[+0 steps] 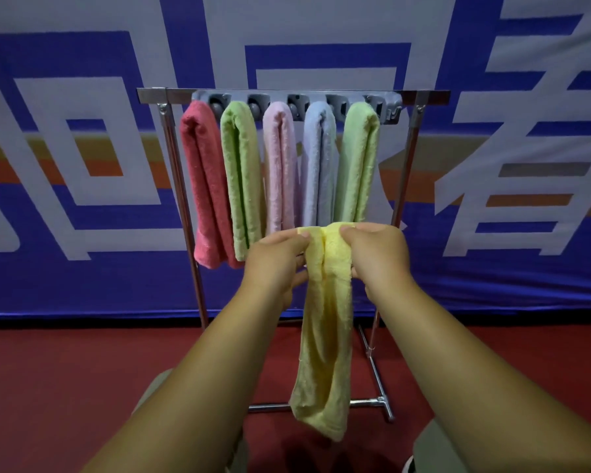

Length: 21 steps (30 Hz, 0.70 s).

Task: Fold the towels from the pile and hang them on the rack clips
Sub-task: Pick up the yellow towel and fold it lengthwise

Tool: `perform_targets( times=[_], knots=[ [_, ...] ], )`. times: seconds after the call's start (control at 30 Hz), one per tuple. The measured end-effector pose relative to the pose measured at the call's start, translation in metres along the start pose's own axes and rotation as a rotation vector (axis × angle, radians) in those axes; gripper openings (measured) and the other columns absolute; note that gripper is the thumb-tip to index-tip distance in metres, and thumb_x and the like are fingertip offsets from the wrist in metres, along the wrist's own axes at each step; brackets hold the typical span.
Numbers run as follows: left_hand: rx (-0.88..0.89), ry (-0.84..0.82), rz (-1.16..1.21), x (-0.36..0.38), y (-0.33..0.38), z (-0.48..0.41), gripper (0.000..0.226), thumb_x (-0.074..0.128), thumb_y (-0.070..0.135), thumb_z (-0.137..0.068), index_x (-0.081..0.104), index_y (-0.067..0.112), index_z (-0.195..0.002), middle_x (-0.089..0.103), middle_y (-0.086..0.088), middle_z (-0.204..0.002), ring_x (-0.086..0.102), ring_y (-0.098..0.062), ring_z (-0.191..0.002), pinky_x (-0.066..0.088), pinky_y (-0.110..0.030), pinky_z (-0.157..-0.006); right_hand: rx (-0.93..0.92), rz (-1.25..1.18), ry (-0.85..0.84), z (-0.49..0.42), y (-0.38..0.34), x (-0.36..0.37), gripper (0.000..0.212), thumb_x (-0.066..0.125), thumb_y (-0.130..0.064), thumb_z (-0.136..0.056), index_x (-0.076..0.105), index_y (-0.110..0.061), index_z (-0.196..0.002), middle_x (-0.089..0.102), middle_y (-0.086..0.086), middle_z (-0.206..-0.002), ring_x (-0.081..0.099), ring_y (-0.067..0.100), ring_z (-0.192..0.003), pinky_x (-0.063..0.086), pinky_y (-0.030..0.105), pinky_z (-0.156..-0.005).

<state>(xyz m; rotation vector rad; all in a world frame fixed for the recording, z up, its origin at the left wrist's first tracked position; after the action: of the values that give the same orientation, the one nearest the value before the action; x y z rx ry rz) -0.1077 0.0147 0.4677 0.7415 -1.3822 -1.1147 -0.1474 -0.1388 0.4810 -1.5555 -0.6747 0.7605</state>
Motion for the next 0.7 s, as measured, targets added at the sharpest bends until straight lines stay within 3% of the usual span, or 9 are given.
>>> perform_targets(
  times=[0.1, 0.17, 0.27, 0.33, 0.4, 0.57, 0.63, 0.7],
  knots=[
    [0.072, -0.037, 0.007, 0.011, -0.003, 0.006, 0.019, 0.069, 0.008, -0.103, 0.077, 0.002, -0.119, 0.081, -0.021, -0.105, 0.079, -0.025, -0.090, 0.066, -0.043, -0.082, -0.140, 0.110, -0.009, 0.016, -0.005, 0.007, 0.010, 0.072, -0.032, -0.101, 0.082, -0.029, -0.102, 0.080, -0.006, -0.084, 0.077, 0.013, -0.081, 0.063, 0.034, -0.069],
    [0.092, -0.058, 0.026, 0.015, -0.003, 0.010, 0.019, 0.070, 0.010, -0.103, 0.079, 0.004, -0.119, 0.080, -0.023, -0.109, 0.078, -0.023, -0.093, 0.063, -0.042, -0.087, -0.228, 0.153, -0.028, 0.026, -0.009, 0.010, 0.020, 0.067, -0.034, -0.104, 0.085, -0.028, -0.097, 0.080, -0.006, -0.076, 0.077, 0.011, -0.075, 0.062, 0.033, -0.064],
    [0.138, -0.075, 0.009, 0.018, -0.002, 0.014, 0.019, 0.071, 0.012, -0.103, 0.079, 0.009, -0.120, 0.083, -0.012, -0.109, 0.080, -0.017, -0.102, 0.062, -0.038, -0.092, -0.260, 0.130, -0.116, 0.031, -0.009, 0.012, 0.023, 0.064, -0.034, -0.106, 0.086, -0.034, -0.109, 0.082, -0.011, -0.081, 0.078, 0.007, -0.080, 0.067, 0.038, -0.074],
    [0.170, -0.076, -0.001, 0.018, 0.001, 0.015, 0.019, 0.070, 0.012, -0.104, 0.079, 0.011, -0.121, 0.083, -0.007, -0.107, 0.080, -0.015, -0.101, 0.064, -0.036, -0.090, -0.266, 0.118, -0.152, 0.032, -0.010, 0.011, 0.032, 0.060, -0.023, -0.105, 0.085, -0.037, -0.119, 0.083, -0.014, -0.088, 0.077, 0.002, -0.086, 0.065, 0.031, -0.077],
    [0.185, -0.103, -0.012, 0.018, 0.003, 0.016, 0.021, 0.068, 0.011, -0.105, 0.078, 0.011, -0.123, 0.083, -0.006, -0.107, 0.080, -0.012, -0.099, 0.063, -0.029, -0.084, -0.304, 0.139, -0.150, 0.032, -0.011, 0.009, 0.037, 0.058, -0.018, -0.104, 0.083, -0.038, -0.123, 0.083, -0.015, -0.089, 0.075, 0.000, -0.081, 0.059, 0.022, -0.068],
    [0.207, -0.243, -0.021, 0.017, 0.004, 0.017, 0.033, 0.064, 0.007, -0.106, 0.069, 0.007, -0.139, 0.079, -0.016, -0.123, 0.079, -0.019, -0.104, 0.061, -0.023, -0.079, -0.279, 0.000, -0.125, 0.026, -0.012, 0.003, 0.022, 0.073, -0.022, -0.100, 0.083, -0.037, -0.112, 0.082, -0.008, -0.096, 0.079, 0.008, -0.082, 0.068, 0.038, -0.071],
    [0.215, -0.298, -0.015, 0.016, 0.007, 0.017, 0.037, 0.063, 0.001, -0.104, 0.066, 0.003, -0.141, 0.077, -0.020, -0.124, 0.079, -0.021, -0.101, 0.062, -0.026, -0.080, -0.253, -0.052, -0.148, 0.021, -0.012, 0.000, 0.017, 0.076, -0.019, -0.099, 0.079, -0.033, -0.109, 0.080, -0.003, -0.106, 0.079, 0.011, -0.080, 0.064, 0.032, -0.058],
    [0.230, -0.307, -0.018, 0.014, 0.010, 0.015, 0.035, 0.063, -0.002, -0.104, 0.067, 0.000, -0.138, 0.076, -0.025, -0.123, 0.078, -0.022, -0.095, 0.062, -0.031, -0.083, -0.213, -0.133, -0.203, 0.018, -0.012, 0.000, 0.018, 0.078, -0.019, -0.100, 0.075, -0.029, -0.115, 0.078, -0.001, -0.116, 0.081, 0.017, -0.087, 0.064, 0.031, -0.061]
  ],
)
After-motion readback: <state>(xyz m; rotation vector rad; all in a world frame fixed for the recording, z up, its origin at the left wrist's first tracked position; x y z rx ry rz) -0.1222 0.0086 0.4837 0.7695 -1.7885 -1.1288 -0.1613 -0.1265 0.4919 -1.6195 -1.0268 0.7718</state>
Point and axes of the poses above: each hand's wrist, its own z-axis away from the middle knuckle, its own x-axis out of the palm, y = z × x, the point moved 2 cm from there along -z, towards the middle knuckle
